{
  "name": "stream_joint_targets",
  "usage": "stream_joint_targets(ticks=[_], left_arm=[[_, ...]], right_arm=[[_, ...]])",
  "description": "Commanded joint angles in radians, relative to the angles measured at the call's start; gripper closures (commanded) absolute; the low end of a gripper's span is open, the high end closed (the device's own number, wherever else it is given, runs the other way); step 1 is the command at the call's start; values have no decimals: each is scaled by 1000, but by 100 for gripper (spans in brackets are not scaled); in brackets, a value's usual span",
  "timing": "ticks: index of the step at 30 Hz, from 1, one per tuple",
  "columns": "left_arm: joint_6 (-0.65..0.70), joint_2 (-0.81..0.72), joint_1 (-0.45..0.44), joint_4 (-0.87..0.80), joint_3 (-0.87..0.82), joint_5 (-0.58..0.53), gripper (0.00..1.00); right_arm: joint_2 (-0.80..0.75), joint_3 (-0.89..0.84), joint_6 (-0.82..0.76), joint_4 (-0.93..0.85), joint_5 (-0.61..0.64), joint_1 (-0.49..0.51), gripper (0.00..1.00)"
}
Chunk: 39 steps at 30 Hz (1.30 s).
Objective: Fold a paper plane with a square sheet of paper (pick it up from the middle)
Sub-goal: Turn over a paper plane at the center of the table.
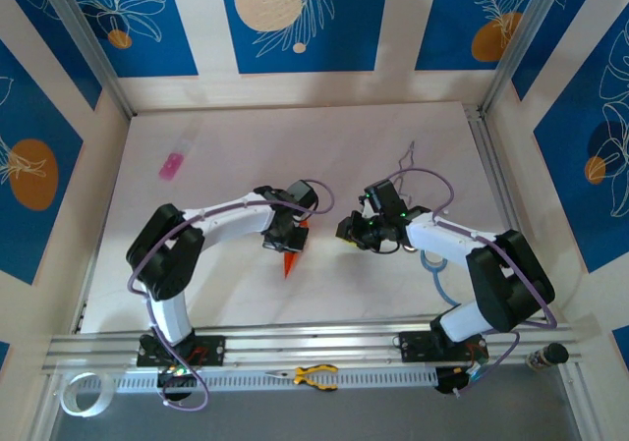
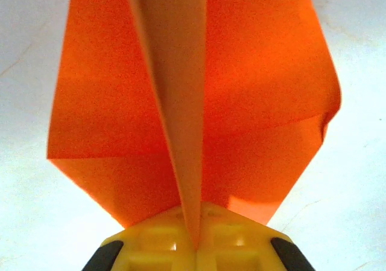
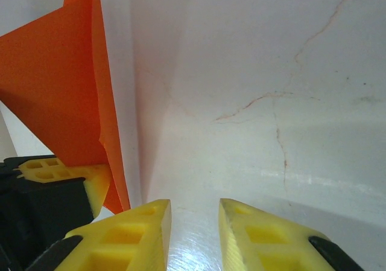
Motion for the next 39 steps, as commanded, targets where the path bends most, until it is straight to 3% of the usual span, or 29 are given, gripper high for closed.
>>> stream_joint_targets(ticks=[1, 22, 39], left_arm=[[-21, 27, 9, -21, 33, 2, 96], [-57, 47, 8, 40, 28, -16, 88], [-83, 80, 7, 86, 25, -14, 87]], right_arm=[[0, 10, 0, -25, -27, -4, 73], [22, 12, 0, -23, -44, -4, 74], [31, 11, 0, -19, -57, -6, 74]])
